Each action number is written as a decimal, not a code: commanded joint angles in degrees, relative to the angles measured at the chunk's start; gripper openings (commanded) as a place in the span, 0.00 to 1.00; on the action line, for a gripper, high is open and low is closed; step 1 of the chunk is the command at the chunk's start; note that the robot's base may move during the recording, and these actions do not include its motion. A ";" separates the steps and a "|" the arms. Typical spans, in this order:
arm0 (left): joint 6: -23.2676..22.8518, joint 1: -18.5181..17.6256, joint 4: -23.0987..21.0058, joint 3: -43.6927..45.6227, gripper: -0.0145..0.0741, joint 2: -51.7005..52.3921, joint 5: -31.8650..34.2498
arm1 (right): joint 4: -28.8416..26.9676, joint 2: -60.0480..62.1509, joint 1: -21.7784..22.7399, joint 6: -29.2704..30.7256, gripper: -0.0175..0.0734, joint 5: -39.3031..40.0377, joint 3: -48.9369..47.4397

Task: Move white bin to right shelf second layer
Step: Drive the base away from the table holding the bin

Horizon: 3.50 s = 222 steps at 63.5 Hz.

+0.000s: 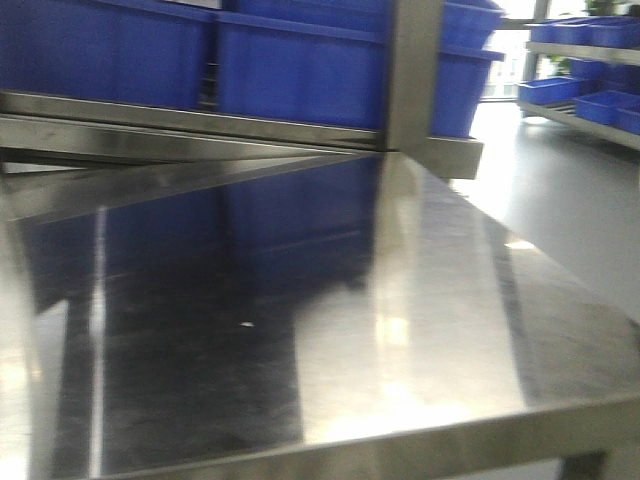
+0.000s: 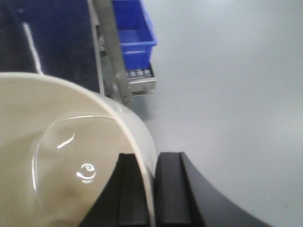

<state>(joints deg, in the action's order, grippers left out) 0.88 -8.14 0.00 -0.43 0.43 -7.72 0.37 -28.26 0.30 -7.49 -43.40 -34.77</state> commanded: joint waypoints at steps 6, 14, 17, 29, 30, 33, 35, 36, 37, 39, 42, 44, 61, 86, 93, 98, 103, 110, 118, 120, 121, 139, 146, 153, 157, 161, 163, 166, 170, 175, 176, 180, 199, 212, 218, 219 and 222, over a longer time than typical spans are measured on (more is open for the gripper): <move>-0.17 -0.20 0.00 -2.11 0.26 0.87 4.98 | 0.11 -0.01 0.43 0.17 0.37 5.02 -1.58; -0.17 -0.20 0.00 -2.11 0.26 0.87 4.98 | 0.11 -0.01 0.43 0.17 0.37 5.02 -1.58; -0.17 -0.20 0.00 -2.11 0.26 0.87 4.98 | 0.11 -0.01 0.43 0.17 0.37 5.02 -1.58; -0.17 -0.20 0.00 -2.11 0.26 0.87 4.98 | 0.11 -0.01 0.43 0.17 0.37 5.02 -1.58; -0.17 -0.20 0.00 -2.11 0.26 0.87 4.98 | 0.11 -0.01 0.43 0.17 0.37 5.02 -1.58; -0.17 -0.20 0.00 -2.11 0.26 0.87 4.98 | 0.11 -0.01 0.43 0.17 0.37 5.02 -1.58; -0.17 -0.20 0.00 -2.11 0.26 0.87 4.98 | 0.11 -0.01 0.43 0.17 0.37 5.02 -1.58; -0.17 -0.20 0.00 -2.11 0.26 0.87 4.98 | 0.11 -0.01 0.43 0.17 0.37 5.02 -1.58; -0.17 -0.20 0.00 -2.11 0.26 0.87 4.98 | 0.11 -0.01 0.43 0.17 0.37 5.02 -1.58; -0.17 -0.20 0.00 -2.11 0.26 0.87 4.98 | 0.11 -0.01 0.43 0.17 0.37 5.02 -1.58; -0.17 -0.20 0.00 -2.11 0.26 0.87 4.98 | 0.11 -0.01 0.43 0.17 0.37 5.02 -1.58; -0.17 -0.20 0.00 -2.11 0.26 0.87 4.98 | 0.11 -0.01 0.43 0.17 0.37 5.02 -1.58; -0.17 -0.20 0.00 -2.11 0.26 0.87 4.98 | 0.11 -0.01 0.43 0.17 0.37 5.02 -1.58; -0.17 -0.20 0.00 -2.11 0.26 0.87 4.98 | 0.11 -0.01 0.43 0.17 0.37 5.02 -1.58; -0.17 -0.20 0.00 -2.11 0.26 0.87 4.98 | 0.11 -0.01 0.43 0.17 0.37 5.02 -1.58; -0.17 -0.20 0.00 -2.11 0.26 0.87 4.98 | 0.11 -0.01 0.43 0.17 0.37 5.02 -1.58; -0.17 -0.20 0.00 -2.11 0.26 0.87 4.98 | 0.11 -0.01 0.43 0.17 0.37 5.02 -1.58; -0.17 -0.20 0.00 -2.11 0.26 0.87 4.98 | 0.11 -0.01 0.43 0.17 0.37 5.02 -1.58; -0.17 -0.20 0.00 -2.11 0.26 0.87 4.98 | 0.11 -0.01 0.43 0.17 0.37 5.02 -1.58; -0.17 -0.20 0.00 -2.11 0.26 0.87 4.98 | 0.11 -0.01 0.43 0.17 0.37 5.02 -1.58; -0.17 -0.20 0.00 -2.11 0.26 0.87 4.98 | 0.11 -0.01 0.43 0.17 0.37 5.02 -1.58; -0.17 -0.20 0.00 -2.11 0.26 0.87 4.98 | 0.11 -0.01 0.43 0.17 0.37 5.02 -1.58; -0.17 -0.20 0.00 -2.11 0.26 0.87 4.98 | 0.11 -0.01 0.43 0.17 0.37 5.02 -1.58; -0.17 -0.20 0.00 -2.11 0.26 0.87 4.98 | 0.11 -0.01 0.43 0.17 0.37 5.02 -1.58; -0.17 -0.20 0.00 -2.11 0.26 0.87 4.98 | 0.11 -0.01 0.43 0.17 0.37 5.02 -1.58; -0.17 -0.20 0.00 -2.11 0.26 0.87 4.98 | 0.11 -0.01 0.43 0.17 0.37 5.02 -1.58; -0.17 -0.20 0.00 -2.11 0.26 0.87 4.98 | 0.11 -0.01 0.43 0.17 0.37 4.96 -1.58; -0.17 -0.20 0.00 -2.11 0.26 0.87 4.98 | 0.11 -0.01 0.43 0.17 0.37 4.96 -1.58; -0.17 -0.20 0.00 -2.11 0.26 0.87 4.98 | 0.11 -0.01 0.43 0.17 0.37 4.96 -1.58; -0.17 -0.20 0.00 -2.11 0.26 0.87 4.98 | 0.11 -0.01 0.43 0.17 0.37 4.96 -1.58; -0.17 -0.20 0.00 -2.11 0.26 0.87 4.98 | 0.11 -0.01 0.43 0.17 0.37 4.96 -1.58; -0.17 -0.20 0.00 -2.11 0.26 0.87 4.98 | 0.11 -0.01 0.43 0.17 0.37 4.96 -1.58; -0.17 -0.20 0.00 -2.11 0.26 0.87 4.98 | 0.11 -0.01 0.43 0.17 0.37 4.96 -1.58; -0.17 -0.20 0.00 -2.11 0.26 0.87 4.98 | 0.11 -0.01 0.43 0.17 0.37 4.96 -1.58; -0.17 -0.20 0.00 -2.11 0.26 0.87 4.98 | 0.11 -0.01 0.43 0.17 0.37 4.96 -1.58; -0.17 -0.20 0.00 -2.11 0.26 0.87 4.98 | 0.11 -0.01 0.43 0.17 0.37 4.96 -1.58; -0.17 -0.20 0.00 -2.11 0.26 0.87 4.98 | 0.11 -0.01 0.43 0.17 0.37 4.96 -1.58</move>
<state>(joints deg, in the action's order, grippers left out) 0.88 -8.14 0.00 -0.43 0.43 -7.72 0.37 -28.13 0.30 -7.49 -43.51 -34.77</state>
